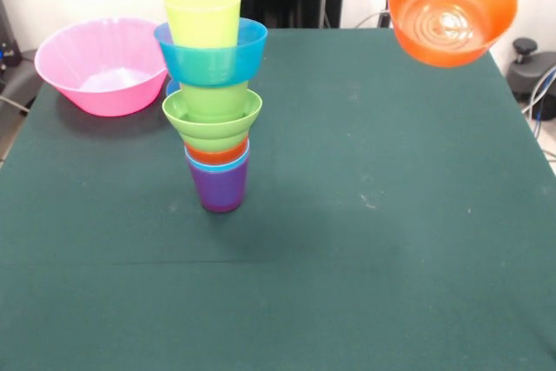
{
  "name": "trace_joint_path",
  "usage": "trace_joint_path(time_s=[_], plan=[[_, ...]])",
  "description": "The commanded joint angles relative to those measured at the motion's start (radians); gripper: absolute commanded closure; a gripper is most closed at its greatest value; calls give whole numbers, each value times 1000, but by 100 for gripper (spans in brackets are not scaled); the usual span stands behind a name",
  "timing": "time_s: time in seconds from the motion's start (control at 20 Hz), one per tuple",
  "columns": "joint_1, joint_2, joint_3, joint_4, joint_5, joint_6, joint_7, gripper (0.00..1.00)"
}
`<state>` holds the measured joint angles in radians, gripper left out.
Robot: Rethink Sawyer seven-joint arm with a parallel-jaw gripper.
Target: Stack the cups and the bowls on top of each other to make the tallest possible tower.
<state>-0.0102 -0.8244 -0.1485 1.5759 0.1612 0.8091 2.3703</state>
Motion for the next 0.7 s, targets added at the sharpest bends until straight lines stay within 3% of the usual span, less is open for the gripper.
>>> trace_joint_path(time_s=[0.05, 0.55, 0.7], plan=[[-35, -25, 118, -169, -83, 166, -155, 100], [-22, -9, 75, -311, -214, 229, -155, 100], [-20, -9, 58, -305, -258, 204, -158, 100]])
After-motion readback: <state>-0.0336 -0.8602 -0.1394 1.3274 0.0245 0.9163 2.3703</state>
